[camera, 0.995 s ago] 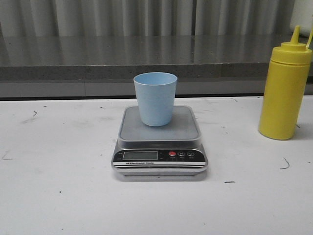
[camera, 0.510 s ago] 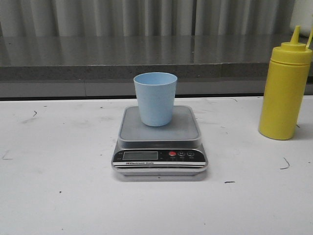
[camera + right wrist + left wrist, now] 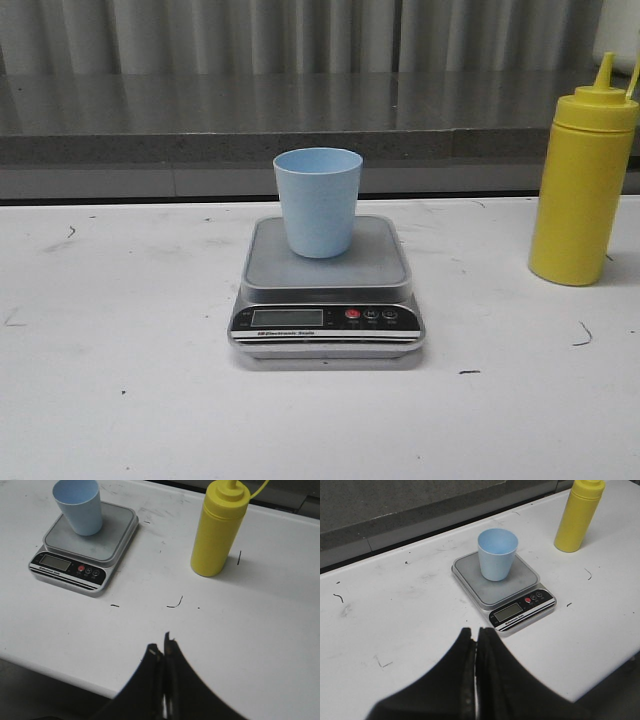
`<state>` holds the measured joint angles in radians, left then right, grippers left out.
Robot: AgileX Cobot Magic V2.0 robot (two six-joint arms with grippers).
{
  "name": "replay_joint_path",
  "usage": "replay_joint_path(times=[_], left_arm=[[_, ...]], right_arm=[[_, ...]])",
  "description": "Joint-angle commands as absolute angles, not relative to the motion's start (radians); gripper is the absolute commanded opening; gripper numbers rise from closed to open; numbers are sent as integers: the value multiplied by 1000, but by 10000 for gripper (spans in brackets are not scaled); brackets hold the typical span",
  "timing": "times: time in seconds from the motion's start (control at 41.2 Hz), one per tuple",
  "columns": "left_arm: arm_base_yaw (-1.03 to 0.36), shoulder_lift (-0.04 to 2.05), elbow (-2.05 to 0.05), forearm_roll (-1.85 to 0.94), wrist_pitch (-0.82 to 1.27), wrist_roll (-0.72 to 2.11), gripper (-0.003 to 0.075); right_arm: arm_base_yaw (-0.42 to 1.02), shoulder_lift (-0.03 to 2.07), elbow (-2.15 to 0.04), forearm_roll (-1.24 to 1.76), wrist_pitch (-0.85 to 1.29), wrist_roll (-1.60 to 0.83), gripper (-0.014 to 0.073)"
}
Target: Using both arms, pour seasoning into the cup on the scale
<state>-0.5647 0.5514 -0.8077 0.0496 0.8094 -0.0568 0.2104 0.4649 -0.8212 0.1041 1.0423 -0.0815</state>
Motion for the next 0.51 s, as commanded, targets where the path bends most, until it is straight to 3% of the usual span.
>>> replay_joint_path(times=[0.0, 0.486], left_arm=[[-569, 553, -834, 42, 734, -59, -20], [-571, 545, -829, 42, 732, -59, -20]], right_arm=[[204, 470, -843, 106, 978, -90, -120], [204, 470, -843, 106, 996, -90, -120]])
